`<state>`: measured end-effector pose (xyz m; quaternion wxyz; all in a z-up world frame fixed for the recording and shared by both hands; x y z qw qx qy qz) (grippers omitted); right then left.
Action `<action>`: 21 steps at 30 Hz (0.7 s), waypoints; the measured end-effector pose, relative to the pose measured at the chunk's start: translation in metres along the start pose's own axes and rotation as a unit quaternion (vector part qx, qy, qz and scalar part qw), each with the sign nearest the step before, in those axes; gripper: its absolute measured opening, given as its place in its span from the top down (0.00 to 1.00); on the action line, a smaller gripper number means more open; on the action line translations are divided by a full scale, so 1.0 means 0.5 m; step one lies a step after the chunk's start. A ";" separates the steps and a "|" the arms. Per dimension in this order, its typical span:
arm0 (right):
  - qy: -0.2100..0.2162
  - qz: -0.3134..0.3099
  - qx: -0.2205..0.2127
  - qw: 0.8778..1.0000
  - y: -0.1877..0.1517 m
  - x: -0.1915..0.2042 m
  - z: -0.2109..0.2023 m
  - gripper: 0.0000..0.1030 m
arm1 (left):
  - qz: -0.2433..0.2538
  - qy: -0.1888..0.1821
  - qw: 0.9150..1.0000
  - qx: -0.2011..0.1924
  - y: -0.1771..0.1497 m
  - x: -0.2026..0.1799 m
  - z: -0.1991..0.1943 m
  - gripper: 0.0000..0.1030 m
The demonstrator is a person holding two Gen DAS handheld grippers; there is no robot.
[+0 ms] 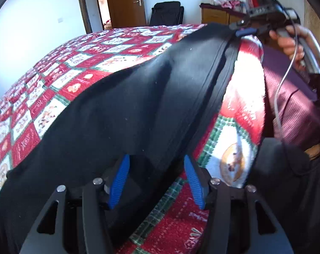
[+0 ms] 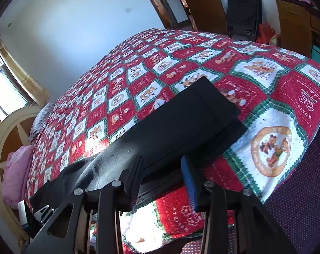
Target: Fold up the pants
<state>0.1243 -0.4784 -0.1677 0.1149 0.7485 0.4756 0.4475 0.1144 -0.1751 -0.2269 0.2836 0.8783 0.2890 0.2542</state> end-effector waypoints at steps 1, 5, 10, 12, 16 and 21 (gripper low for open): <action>0.002 0.003 -0.003 1.000 0.000 -0.004 -0.001 0.62 | 0.004 0.006 1.000 -0.001 0.001 -0.001 -0.001 0.47; -0.002 0.000 -0.016 1.000 0.008 -0.013 -0.019 0.62 | 0.001 0.016 1.000 0.004 0.005 0.011 0.002 0.61; -0.009 0.007 -0.046 0.999 0.029 -0.029 -0.057 0.62 | -0.004 0.015 1.000 0.001 0.002 0.013 0.002 0.68; -0.017 0.016 -0.056 0.998 0.035 -0.041 -0.070 0.62 | 0.002 0.022 1.000 0.000 0.002 0.009 0.003 0.68; -0.019 0.044 -0.071 0.996 0.046 -0.073 -0.086 0.62 | 0.001 0.027 1.000 -0.006 0.008 0.009 0.003 0.86; -0.014 0.052 -0.074 0.996 0.056 -0.091 -0.072 0.62 | -0.013 0.018 1.000 -0.006 0.012 0.017 0.005 0.91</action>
Point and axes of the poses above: each gripper's, at about its wrist camera, not at the fingertips, and z roughly the way its jaws point, x to its left, y to its top, the point moved 6 cm from there along z, roughly the way its jaws point, and after that the axes turned 15 degrees about y, right-handed, at the moved point
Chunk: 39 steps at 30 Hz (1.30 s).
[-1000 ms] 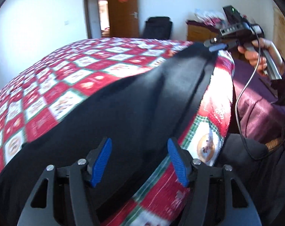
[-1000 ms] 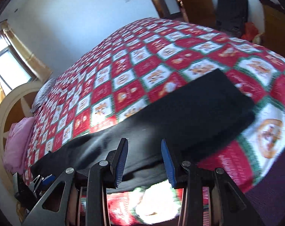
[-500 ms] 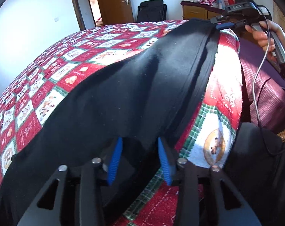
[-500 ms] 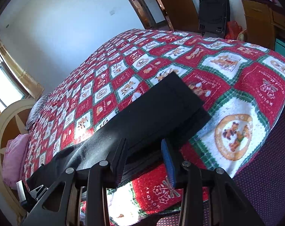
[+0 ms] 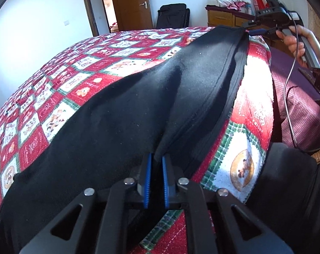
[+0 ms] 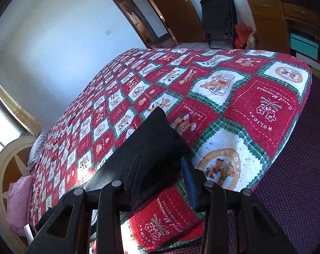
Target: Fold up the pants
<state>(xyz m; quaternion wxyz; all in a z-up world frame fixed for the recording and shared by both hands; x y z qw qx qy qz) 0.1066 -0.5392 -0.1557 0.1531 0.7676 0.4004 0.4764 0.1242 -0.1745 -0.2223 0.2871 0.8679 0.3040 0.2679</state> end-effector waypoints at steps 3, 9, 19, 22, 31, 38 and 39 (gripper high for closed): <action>-0.005 -0.004 -0.003 1.000 0.010 -0.004 0.013 0.62 | -0.004 -0.001 1.000 -0.001 0.003 0.005 0.000 0.92; -0.023 -0.005 -0.022 0.999 0.032 -0.010 0.003 0.62 | -0.017 -0.008 1.000 -0.005 0.006 0.012 -0.004 0.92; -0.023 -0.030 0.003 0.999 0.029 0.001 0.030 0.91 | -0.024 -0.011 1.000 -0.016 0.010 0.017 -0.010 0.96; -0.015 -0.044 -0.006 0.999 0.036 0.019 0.021 0.92 | -0.033 -0.017 0.999 -0.030 0.023 0.032 -0.030 0.96; -0.034 -0.065 0.000 0.997 0.014 0.009 -0.002 0.93 | -0.014 -0.035 0.999 -0.017 -0.009 0.008 -0.022 0.96; -0.001 -0.030 -0.024 0.999 0.038 -0.009 -0.018 0.93 | -0.044 -0.040 0.998 -0.032 -0.004 0.023 -0.043 0.96; -0.002 -0.034 -0.029 0.999 0.042 -0.004 -0.023 0.94 | -0.046 -0.041 0.997 -0.035 -0.002 0.025 -0.047 0.96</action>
Point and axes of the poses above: each gripper's, at about its wrist camera, not at the fingertips, and z roughly the way its jaws point, x to its left, y to its top, the point moved 6 cm from there along z, roughly the way its jaws point, and after that the axes turned 15 degrees about y, right-handed, at the moved point
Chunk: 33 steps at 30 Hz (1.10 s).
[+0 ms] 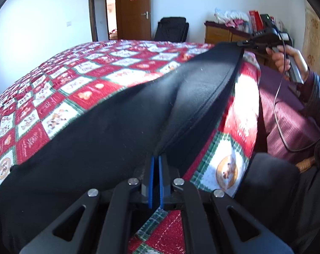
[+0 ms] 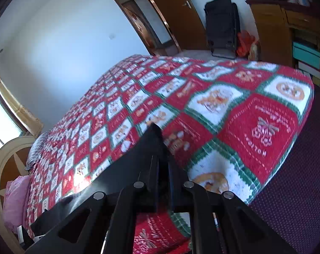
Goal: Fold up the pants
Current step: 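Open the left tool to release the pants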
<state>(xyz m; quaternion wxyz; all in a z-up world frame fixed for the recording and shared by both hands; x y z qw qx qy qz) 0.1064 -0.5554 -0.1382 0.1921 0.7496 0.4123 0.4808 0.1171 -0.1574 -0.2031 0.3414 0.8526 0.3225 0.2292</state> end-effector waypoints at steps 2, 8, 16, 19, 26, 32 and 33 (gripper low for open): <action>-0.004 -0.007 -0.004 1.000 0.004 0.003 -0.003 0.94 | -0.001 -0.003 1.000 -0.003 -0.001 -0.001 -0.004 0.96; -0.028 0.009 0.016 0.999 -0.015 -0.035 0.023 0.93 | 0.014 -0.008 0.999 0.028 -0.039 -0.022 0.034 0.92; -0.065 -0.079 -0.051 0.993 0.011 0.066 -0.048 0.62 | -0.012 0.002 1.000 -0.004 -0.032 0.007 -0.015 0.68; 0.010 -0.126 -0.006 0.992 -0.039 0.165 0.000 0.62 | -0.030 0.008 0.999 -0.026 -0.026 0.025 -0.035 0.53; 0.113 -0.187 0.168 0.961 -0.245 0.307 0.170 0.62 | -0.073 0.031 0.997 0.007 -0.053 0.074 0.001 0.42; 0.068 -0.230 0.292 0.926 -0.375 0.282 0.213 0.62 | -0.084 0.026 0.996 0.015 -0.084 0.080 -0.001 0.42; 0.066 -0.233 0.291 0.926 -0.368 0.287 0.208 0.62 | -0.086 0.026 0.996 0.013 -0.083 0.080 -0.004 0.42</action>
Point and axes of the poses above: each gripper's, at about its wrist camera, not at the fingertips, and z roughly the way its jaws point, x to its left, y to its top, the point moved 6 cm from there along z, roughly the way its jaws point, and after that the axes turned 15 degrees about y, right-handed, at the moved point
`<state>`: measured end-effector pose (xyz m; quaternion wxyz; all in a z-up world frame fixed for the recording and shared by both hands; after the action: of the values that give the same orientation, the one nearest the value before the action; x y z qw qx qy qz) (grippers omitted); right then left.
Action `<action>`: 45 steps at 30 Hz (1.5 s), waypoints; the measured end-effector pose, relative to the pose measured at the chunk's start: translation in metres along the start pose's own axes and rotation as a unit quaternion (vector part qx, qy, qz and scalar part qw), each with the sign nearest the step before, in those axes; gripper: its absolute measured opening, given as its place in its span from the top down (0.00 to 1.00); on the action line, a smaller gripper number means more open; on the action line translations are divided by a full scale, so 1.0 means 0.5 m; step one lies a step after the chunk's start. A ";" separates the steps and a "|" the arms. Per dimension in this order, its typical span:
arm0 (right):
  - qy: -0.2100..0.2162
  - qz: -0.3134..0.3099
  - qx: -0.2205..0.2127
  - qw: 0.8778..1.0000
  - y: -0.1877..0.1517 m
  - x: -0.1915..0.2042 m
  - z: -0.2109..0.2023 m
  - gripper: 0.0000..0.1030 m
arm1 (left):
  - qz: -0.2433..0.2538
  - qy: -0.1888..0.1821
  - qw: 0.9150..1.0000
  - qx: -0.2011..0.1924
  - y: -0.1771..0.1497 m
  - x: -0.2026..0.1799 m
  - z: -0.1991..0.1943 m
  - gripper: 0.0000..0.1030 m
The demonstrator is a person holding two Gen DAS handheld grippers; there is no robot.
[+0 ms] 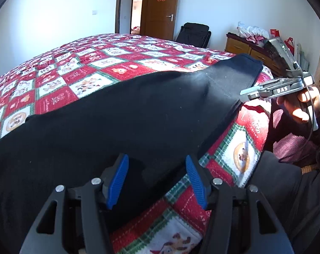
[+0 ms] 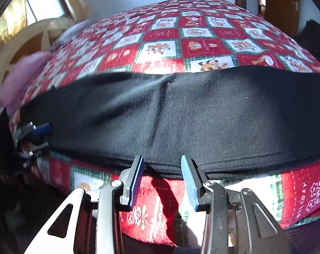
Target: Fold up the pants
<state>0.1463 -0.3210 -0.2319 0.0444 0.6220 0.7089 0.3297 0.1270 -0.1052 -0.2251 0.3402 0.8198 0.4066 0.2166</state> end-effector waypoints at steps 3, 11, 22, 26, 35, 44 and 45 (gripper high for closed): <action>0.012 -0.006 -0.020 1.000 0.027 0.029 -0.019 0.62 | -0.012 0.003 1.000 -0.016 0.015 0.007 -0.014 0.42; 0.060 -0.087 -0.042 0.994 0.102 0.184 0.067 0.62 | -0.048 0.052 0.997 -0.027 0.032 0.059 -0.007 0.29; 0.069 -0.149 0.040 0.986 0.022 0.280 0.184 0.62 | -0.099 0.085 0.991 -0.009 -0.026 0.142 -0.014 0.29; 0.061 -0.106 -0.002 0.992 0.045 0.229 0.113 0.62 | -0.096 0.088 0.991 -0.011 -0.027 0.140 -0.017 0.29; -0.031 0.145 -0.183 0.972 0.042 -0.094 -0.199 0.62 | -0.106 0.081 0.991 -0.017 -0.030 0.142 -0.018 0.24; -0.062 0.295 -0.269 0.915 -0.015 -0.297 -0.351 0.62 | -0.103 0.083 0.991 -0.018 -0.030 0.137 -0.016 0.20; -0.057 0.297 -0.268 0.915 -0.013 -0.306 -0.348 0.62 | -0.102 0.083 0.991 -0.018 -0.030 0.137 -0.016 0.19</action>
<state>0.0923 -0.5321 -0.1529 0.1495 0.7862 0.3726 0.4697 0.1536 -0.0400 -0.2254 0.3403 0.7469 0.5111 0.2552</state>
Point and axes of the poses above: each gripper's, at about its wrist camera, not at the fingertips, and z roughly the way its jaws point, x to its left, y to its top, the point moved 6 cm from there along z, roughly the way its jaws point, and after that the axes turned 15 degrees about y, right-handed, at the moved point
